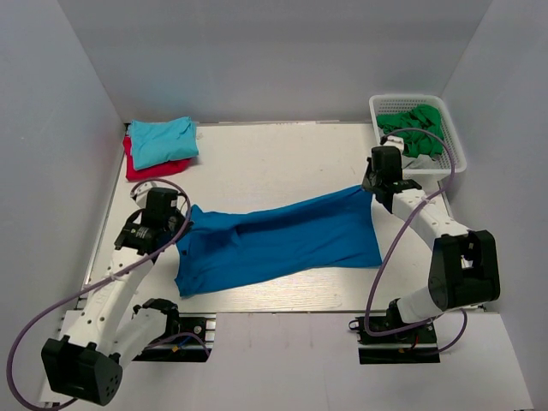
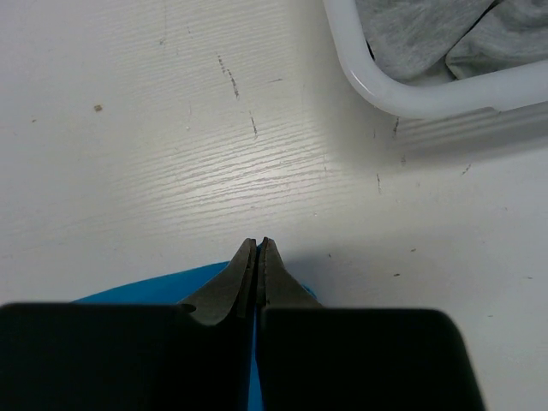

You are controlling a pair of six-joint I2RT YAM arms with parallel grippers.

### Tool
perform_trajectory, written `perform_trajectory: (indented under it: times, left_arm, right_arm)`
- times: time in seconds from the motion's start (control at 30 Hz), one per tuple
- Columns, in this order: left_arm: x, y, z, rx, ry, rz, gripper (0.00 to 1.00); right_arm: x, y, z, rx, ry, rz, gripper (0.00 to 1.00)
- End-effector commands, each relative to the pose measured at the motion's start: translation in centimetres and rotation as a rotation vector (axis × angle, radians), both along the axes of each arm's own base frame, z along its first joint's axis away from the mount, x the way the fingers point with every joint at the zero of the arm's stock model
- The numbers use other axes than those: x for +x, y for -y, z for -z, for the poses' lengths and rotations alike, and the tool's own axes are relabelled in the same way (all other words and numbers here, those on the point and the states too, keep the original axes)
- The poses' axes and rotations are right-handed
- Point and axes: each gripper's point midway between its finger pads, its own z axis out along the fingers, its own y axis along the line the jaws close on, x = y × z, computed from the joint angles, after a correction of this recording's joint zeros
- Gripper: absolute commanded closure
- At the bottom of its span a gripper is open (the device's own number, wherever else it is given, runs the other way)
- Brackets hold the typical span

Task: Fold and stack the t-shirts
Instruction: Fold the other side of the tshirt into a rectangle

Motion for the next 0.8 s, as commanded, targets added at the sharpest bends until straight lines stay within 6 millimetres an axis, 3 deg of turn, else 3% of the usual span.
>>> perform_trajectory:
  times: [0.0, 0.2, 0.3, 0.33, 0.47, 0.77]
  left_arm:
    - [-1.6, -0.6, -0.7, -0.013, 0.004, -0.042, 1.00]
    - [-4.6, -0.4, -0.1, -0.071, -0.011, -0.041, 1.00]
    - [-6.4, 1.2, 1.9, -0.153, -0.055, 0.018, 1.00]
    - [-7.1, 1.6, 3.7, -0.175, -0.097, 0.023, 1.00]
    - [-9.8, 3.8, 6.9, -0.287, -0.221, 0.097, 1.00]
    - [-13.5, 4.2, 7.4, -0.342, -0.357, 0.082, 1.00]
  right_arm:
    - [0.0, 0.7, -1.3, -0.022, 0.012, 0.005, 1.00]
    - [-0.9, 0.2, 0.1, 0.008, -0.009, -0.007, 1.00]
    - [-1.1, 0.4, 0.8, 0.001, -0.030, -0.001, 1.00]
    - [-1.1, 0.5, 0.8, -0.001, -0.031, 0.004, 1.00]
    - [-1.4, 0.6, 1.2, -0.004, -0.042, 0.018, 1.00]
    - [-3.3, 1.6, 4.0, 0.006, -0.106, 0.076, 1.00]
